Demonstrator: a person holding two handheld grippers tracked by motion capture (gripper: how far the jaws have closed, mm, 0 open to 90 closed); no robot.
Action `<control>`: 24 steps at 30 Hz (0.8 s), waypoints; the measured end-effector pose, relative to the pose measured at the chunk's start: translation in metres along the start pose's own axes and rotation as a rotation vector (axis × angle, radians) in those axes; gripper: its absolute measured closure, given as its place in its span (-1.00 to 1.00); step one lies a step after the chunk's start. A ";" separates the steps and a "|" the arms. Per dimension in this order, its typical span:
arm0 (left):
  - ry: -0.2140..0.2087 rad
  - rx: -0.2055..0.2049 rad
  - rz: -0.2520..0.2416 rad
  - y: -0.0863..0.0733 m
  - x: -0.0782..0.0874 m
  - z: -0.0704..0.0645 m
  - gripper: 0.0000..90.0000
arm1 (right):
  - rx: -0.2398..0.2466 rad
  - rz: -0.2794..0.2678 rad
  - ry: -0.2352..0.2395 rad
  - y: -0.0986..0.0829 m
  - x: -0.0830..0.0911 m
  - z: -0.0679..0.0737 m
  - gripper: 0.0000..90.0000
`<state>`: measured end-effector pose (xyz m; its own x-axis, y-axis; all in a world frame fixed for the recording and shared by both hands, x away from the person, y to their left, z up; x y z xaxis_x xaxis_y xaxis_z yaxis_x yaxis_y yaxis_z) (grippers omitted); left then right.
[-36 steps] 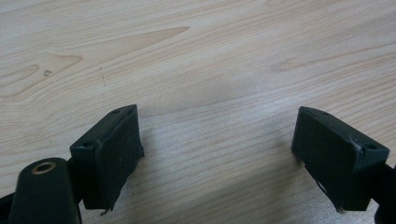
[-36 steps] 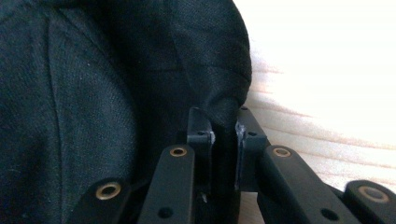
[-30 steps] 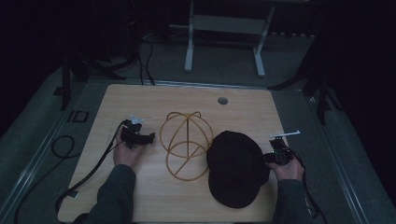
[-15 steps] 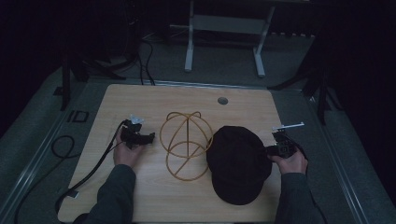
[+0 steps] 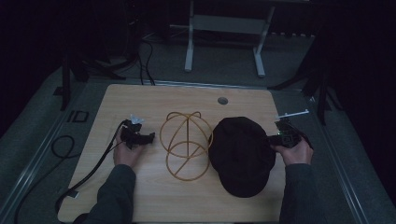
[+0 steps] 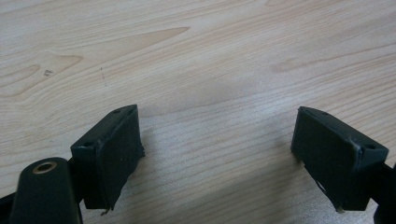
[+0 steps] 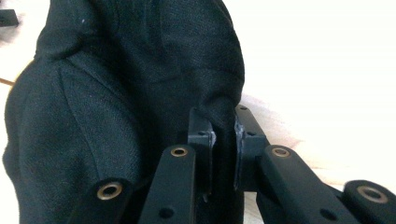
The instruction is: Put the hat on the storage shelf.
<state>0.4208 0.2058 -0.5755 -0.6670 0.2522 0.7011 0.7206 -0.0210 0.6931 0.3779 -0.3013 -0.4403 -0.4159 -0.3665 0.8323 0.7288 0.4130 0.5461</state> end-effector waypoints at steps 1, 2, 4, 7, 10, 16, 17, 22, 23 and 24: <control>0.000 0.000 0.000 0.000 0.000 0.000 -0.65 | 0.004 -0.003 -0.003 0.002 0.002 0.000 0.80; 0.000 0.000 0.000 0.000 0.000 0.000 -0.65 | 0.007 -0.007 -0.002 0.005 0.006 0.001 0.80; 0.000 0.000 0.000 0.000 0.000 0.000 -0.65 | 0.010 -0.012 -0.002 0.006 0.008 0.001 0.80; 0.000 0.000 0.000 0.000 0.000 0.000 -0.65 | 0.018 -0.023 0.003 0.012 0.016 0.002 0.80; 0.001 0.001 -0.001 0.000 0.000 0.000 -0.65 | 0.026 -0.043 0.011 0.018 0.024 0.002 0.80; 0.001 0.001 0.000 0.000 0.000 0.000 -0.65 | 0.038 -0.068 0.008 0.028 0.041 0.001 0.80; 0.001 0.000 0.001 0.000 0.000 0.000 -0.65 | 0.039 -0.069 0.006 0.029 0.044 0.000 0.80; 0.001 0.001 -0.001 0.000 0.000 0.000 -0.65 | 0.044 -0.078 -0.006 0.034 0.054 -0.003 0.80; 0.001 0.001 0.000 0.000 0.000 0.000 -0.65 | 0.046 -0.078 -0.005 0.035 0.056 -0.004 0.80; 0.001 0.002 0.000 0.000 0.000 0.000 -0.65 | 0.049 -0.081 0.000 0.037 0.057 -0.004 0.80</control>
<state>0.4209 0.2058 -0.5754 -0.6673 0.2514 0.7010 0.7207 -0.0193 0.6930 0.3831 -0.3110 -0.3730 -0.4724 -0.3999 0.7854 0.6657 0.4221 0.6153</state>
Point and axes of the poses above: each handheld gripper's, and its own axes: x roughly backward along the jaws, y roughly out of its top, z roughly to its left, the point moved 1 cm from there along -x, roughly forward along the jaws, and after that the axes turned 13 degrees about x, right-handed, at the moved point
